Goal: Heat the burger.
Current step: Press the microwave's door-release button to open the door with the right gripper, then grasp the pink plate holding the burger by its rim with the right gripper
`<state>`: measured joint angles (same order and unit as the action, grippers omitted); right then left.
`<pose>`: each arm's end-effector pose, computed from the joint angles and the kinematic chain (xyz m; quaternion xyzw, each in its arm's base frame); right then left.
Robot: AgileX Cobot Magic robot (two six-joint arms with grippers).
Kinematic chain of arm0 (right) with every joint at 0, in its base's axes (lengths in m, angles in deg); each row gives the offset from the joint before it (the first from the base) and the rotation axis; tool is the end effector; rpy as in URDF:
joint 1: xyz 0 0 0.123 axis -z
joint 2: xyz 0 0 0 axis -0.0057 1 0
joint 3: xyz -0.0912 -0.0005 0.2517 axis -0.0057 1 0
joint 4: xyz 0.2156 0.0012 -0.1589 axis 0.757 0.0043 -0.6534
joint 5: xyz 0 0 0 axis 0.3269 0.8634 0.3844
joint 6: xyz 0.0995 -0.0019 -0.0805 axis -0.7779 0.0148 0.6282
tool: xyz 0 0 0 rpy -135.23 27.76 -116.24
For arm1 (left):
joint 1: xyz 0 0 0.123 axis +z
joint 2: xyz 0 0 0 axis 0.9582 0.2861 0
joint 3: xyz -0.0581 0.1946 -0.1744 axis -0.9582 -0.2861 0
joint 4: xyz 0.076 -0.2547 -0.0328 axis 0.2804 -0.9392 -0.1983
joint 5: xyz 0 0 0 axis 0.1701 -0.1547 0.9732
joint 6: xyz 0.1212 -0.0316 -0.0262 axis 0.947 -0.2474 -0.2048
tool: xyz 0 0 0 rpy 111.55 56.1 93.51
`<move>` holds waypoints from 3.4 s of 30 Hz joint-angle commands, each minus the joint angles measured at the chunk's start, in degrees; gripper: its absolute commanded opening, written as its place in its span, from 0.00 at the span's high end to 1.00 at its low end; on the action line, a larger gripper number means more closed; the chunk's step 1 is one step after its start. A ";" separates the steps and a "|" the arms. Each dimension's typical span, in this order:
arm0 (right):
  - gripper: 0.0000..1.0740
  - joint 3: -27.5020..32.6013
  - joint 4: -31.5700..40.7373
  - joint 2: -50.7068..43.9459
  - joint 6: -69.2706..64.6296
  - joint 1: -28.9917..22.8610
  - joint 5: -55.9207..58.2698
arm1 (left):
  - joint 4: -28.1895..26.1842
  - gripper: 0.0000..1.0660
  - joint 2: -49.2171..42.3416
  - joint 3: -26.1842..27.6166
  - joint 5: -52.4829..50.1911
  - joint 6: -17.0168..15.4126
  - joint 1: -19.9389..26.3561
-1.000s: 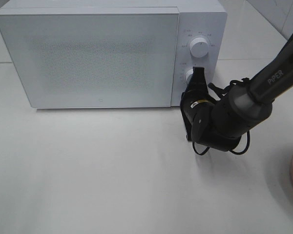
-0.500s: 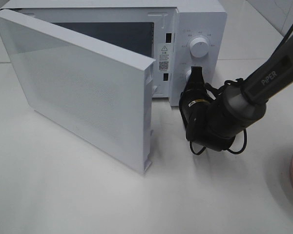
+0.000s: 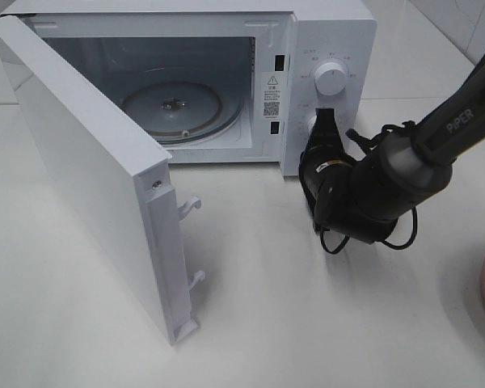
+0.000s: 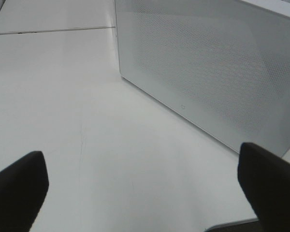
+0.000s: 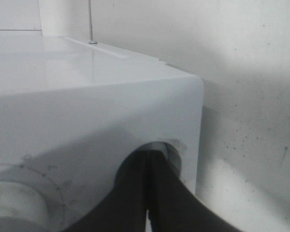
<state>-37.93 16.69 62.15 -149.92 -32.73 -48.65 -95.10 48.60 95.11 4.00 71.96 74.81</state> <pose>0.3805 0.1607 0.0429 0.5847 0.5772 0.3742 0.4300 0.0554 -0.0219 0.2754 0.0531 0.8434 -0.0609 0.5311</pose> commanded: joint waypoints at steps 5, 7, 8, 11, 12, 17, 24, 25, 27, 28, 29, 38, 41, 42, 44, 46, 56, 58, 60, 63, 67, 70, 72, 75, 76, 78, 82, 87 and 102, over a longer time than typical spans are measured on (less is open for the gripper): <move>1.00 1.26 -2.81 -5.50 7.33 1.03 6.65 | -0.17 0.06 -0.06 -0.11 -0.17 -0.06 -0.17; 1.00 2.12 -2.81 -6.47 9.45 1.03 10.08 | -0.17 0.06 -0.06 -0.11 -0.17 -0.06 -0.17; 1.00 2.58 -2.81 -6.99 10.43 1.03 11.57 | -0.17 0.06 -0.06 -0.11 -0.17 -0.06 -0.17; 1.00 4.35 -2.86 -8.65 13.92 1.03 15.70 | -0.17 0.06 -0.06 -0.11 -0.17 -0.06 -0.17; 1.00 4.35 -2.86 -8.65 13.92 1.03 15.70 | -0.17 0.06 -0.06 -0.11 -0.17 -0.06 -0.17; 1.00 7.73 -2.86 -12.26 20.57 1.03 19.02 | -0.17 0.06 -0.06 -0.11 -0.17 -0.06 -0.17; 1.00 10.08 -5.67 -17.70 35.07 1.09 28.13 | -0.17 0.06 -0.06 -0.11 -0.17 -0.06 -0.17; 1.00 10.08 -5.67 -17.70 35.07 1.09 28.13 | -0.17 0.06 -0.06 -0.11 -0.17 -0.06 -0.17; 1.00 10.08 -8.94 -19.60 40.22 2.12 33.52 | -0.17 0.06 -0.06 -0.11 -0.17 -0.06 -0.17; 1.00 10.08 -8.94 -19.60 40.22 2.12 33.52 | -0.17 0.06 -0.06 -0.11 -0.17 -0.06 -0.17; 1.00 10.08 -12.03 -21.26 42.51 3.44 38.22 | -0.17 0.06 -0.06 -0.11 -0.17 -0.06 -0.17; 0.99 10.08 -28.42 -27.96 46.70 8.14 56.44 | -0.17 0.06 -0.06 -0.11 -0.17 -0.06 -0.17; 0.99 10.08 -31.23 -29.16 46.75 8.77 60.50 | -0.17 0.06 -0.06 -0.11 -0.17 -0.06 -0.17; 0.99 10.08 -32.60 -29.79 47.10 9.11 62.68 | -0.17 0.06 -0.06 -0.11 -0.17 -0.06 -0.17; 0.99 10.08 -35.41 -31.05 48.47 9.45 66.23 | -0.17 0.06 -0.06 -0.11 -0.17 -0.06 -0.17; 0.99 10.08 -39.36 -33.23 51.05 9.68 71.62 | -0.17 0.06 -0.06 -0.11 -0.17 -0.06 -0.17; 0.97 10.08 -50.42 -41.20 53.17 9.74 84.68 | -0.17 0.06 -0.06 -0.11 -0.17 -0.06 -0.17; 0.96 10.08 -51.57 -42.80 53.11 9.74 86.34 | -0.17 0.06 -0.06 -0.11 -0.17 -0.06 -0.17; 0.96 10.08 -52.20 -43.54 53.11 9.74 86.97 | -0.17 0.06 -0.06 -0.11 -0.17 -0.06 -0.17; 0.95 10.08 -53.40 -45.21 53.11 9.74 88.52 | -0.17 0.06 -0.06 -0.11 -0.17 -0.06 -0.17; 0.94 10.08 -54.49 -48.19 52.88 9.74 91.27 | -0.17 0.06 -0.06 -0.11 -0.17 -0.06 -0.17; 0.93 10.08 -54.49 -49.62 52.88 9.74 93.28 | -0.17 0.06 -0.06 -0.11 -0.17 -0.06 -0.17; 0.92 10.08 -54.49 -50.13 52.88 9.74 93.97 | -0.17 0.06 -0.06 -0.11 -0.17 -0.06 -0.17; 0.88 10.08 -54.43 -51.51 52.88 11.46 96.20 | -0.17 0.06 -0.06 -0.11 -0.17 -0.06 -0.17; 0.87 10.08 -54.43 -51.62 52.88 12.26 96.77 | -0.17 0.06 -0.06 -0.11 -0.17 -0.06 -0.17; 0.83 10.08 -54.49 -51.62 53.00 14.09 98.03 | -0.17 0.06 -0.06 -0.11 -0.17 -0.06 -0.17; 0.74 10.08 -54.83 -51.62 53.97 15.87 99.01 | -0.17 0.06 -0.06 -0.11 -0.17 -0.06 -0.17; 0.41 10.08 -59.01 -51.62 54.55 16.39 99.06 | -0.17 0.06 -0.06 -0.11 -0.17 -0.06 -0.17; 0.17 15.58 -64.23 -50.94 50.76 16.96 97.86 | -0.17 0.06 -0.06 -0.11 -0.17 -0.06 -0.17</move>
<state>-22.80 -46.90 11.10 -98.19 -16.06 49.27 -95.10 48.60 95.11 4.00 71.96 74.81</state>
